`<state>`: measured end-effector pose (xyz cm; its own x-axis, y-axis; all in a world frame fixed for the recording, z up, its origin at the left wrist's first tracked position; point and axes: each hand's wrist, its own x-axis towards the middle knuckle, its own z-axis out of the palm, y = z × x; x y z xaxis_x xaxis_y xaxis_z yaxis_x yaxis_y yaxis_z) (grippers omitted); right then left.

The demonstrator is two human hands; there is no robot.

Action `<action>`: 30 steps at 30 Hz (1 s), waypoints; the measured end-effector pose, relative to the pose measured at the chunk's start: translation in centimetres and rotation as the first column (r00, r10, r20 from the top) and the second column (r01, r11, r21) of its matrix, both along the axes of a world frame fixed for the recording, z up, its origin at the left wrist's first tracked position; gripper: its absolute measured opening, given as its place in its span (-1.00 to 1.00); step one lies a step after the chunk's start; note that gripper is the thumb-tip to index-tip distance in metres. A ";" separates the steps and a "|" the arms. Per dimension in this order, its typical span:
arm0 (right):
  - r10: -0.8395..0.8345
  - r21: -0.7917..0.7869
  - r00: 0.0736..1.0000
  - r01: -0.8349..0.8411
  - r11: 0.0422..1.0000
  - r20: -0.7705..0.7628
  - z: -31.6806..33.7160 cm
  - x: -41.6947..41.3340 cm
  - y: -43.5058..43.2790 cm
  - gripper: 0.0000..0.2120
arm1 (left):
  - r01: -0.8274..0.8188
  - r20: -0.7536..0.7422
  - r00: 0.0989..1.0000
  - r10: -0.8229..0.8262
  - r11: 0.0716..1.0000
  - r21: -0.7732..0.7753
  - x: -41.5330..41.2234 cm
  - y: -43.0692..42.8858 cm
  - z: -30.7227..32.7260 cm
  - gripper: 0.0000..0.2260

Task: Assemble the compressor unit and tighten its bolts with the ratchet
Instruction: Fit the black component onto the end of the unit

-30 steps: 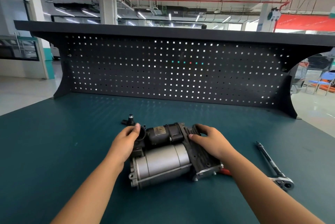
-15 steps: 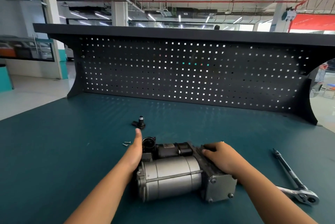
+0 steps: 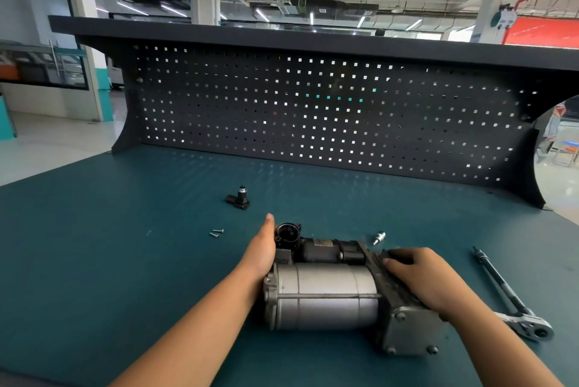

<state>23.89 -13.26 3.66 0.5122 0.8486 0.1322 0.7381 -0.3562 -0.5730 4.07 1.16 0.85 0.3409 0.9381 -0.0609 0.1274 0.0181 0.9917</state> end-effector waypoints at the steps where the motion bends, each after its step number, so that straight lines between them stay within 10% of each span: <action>1: 0.002 0.009 1.000 -0.002 1.000 -0.018 0.1 0.1 -0.1 -0.78 | -0.008 0.000 1.000 0.008 1.000 0.006 0.0 -0.1 -0.3 -0.48; 5: 0.007 0.022 0.999 -0.006 1.000 -0.044 0.0 0.2 -0.3 -0.74 | -0.008 0.037 0.999 0.009 1.000 -0.026 -0.8 0.0 -1.1 -0.53; 11: 0.007 0.021 0.998 -0.006 1.000 -0.062 0.0 0.2 -0.3 -0.74 | -0.206 -0.224 0.933 0.283 0.927 0.314 -3.5 5.2 -1.4 -0.89; 23: 0.024 0.078 0.998 -0.019 0.997 -0.065 -1.0 1.2 0.2 -0.80 | -0.216 -0.545 0.712 0.443 0.877 0.429 -1.9 16.7 -1.4 -0.60; 30: 0.029 0.094 0.997 -0.022 0.995 -0.067 -1.5 1.5 0.3 -0.73 | -0.230 -0.522 0.737 0.430 0.885 0.404 1.3 19.5 -1.4 -0.66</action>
